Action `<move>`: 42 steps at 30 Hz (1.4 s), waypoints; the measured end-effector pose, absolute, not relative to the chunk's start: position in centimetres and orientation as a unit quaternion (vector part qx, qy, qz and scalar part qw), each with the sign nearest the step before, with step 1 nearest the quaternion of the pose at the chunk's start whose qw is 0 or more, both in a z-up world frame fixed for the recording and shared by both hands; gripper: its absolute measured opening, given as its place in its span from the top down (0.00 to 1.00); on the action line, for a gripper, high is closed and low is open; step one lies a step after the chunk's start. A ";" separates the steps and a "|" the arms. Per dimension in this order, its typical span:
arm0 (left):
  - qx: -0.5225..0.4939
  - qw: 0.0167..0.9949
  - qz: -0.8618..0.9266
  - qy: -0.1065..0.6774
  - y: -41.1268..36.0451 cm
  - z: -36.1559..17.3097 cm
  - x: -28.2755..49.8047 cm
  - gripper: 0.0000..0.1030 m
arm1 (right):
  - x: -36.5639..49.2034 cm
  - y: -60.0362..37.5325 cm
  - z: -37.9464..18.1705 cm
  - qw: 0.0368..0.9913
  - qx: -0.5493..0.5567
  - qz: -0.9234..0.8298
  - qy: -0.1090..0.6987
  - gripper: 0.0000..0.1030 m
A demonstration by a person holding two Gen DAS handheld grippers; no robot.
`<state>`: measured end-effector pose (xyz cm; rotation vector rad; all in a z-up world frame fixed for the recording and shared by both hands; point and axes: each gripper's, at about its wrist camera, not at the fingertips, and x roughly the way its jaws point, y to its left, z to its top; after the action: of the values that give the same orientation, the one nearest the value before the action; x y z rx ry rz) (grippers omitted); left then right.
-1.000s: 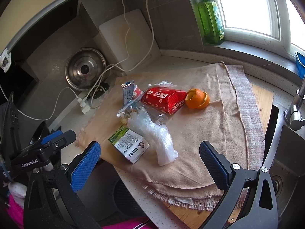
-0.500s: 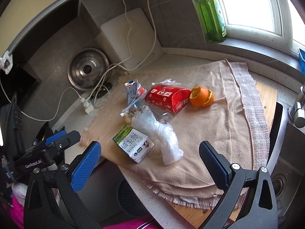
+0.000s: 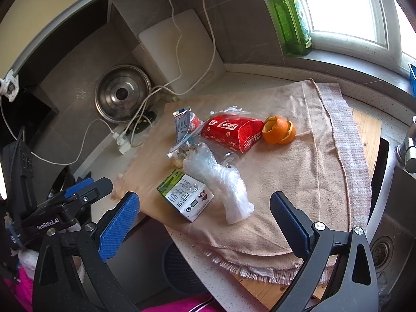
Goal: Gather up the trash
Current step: 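Move both tools toward the trash items on the towel, then grasp the clear plastic bag with the right tool while the left tool grasps the green milk carton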
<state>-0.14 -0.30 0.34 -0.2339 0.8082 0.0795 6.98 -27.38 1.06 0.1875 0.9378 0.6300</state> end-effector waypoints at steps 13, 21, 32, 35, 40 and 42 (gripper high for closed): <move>-0.114 0.912 0.039 0.393 -0.4 0.1 -0.1 0.00 | 6.9 -27.3 1.0 0.837 0.092 0.302 0.446 0.06; -0.116 0.910 0.041 0.396 -0.8 -0.7 -0.2 0.00 | 6.9 -27.3 0.8 0.835 0.095 0.306 0.446 0.06; -0.132 0.901 0.060 0.409 0.7 -1.9 -0.4 0.00 | 7.5 -27.0 0.1 0.827 0.090 0.322 0.453 0.06; -0.137 0.895 0.068 0.418 1.4 -2.7 -0.5 0.00 | 7.9 -26.7 0.0 0.823 0.072 0.329 0.457 0.06; -0.153 0.883 0.054 0.440 2.0 -4.1 0.0 0.00 | 9.0 -25.9 -0.5 0.817 0.041 0.341 0.463 0.06; -0.170 0.876 0.042 0.451 2.1 -4.8 0.3 0.00 | 9.7 -25.7 -0.9 0.813 0.035 0.344 0.469 0.10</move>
<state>0.32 2.11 -4.82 -0.3539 0.9404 0.0886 9.66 -25.75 -0.94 0.0752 1.0012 0.7341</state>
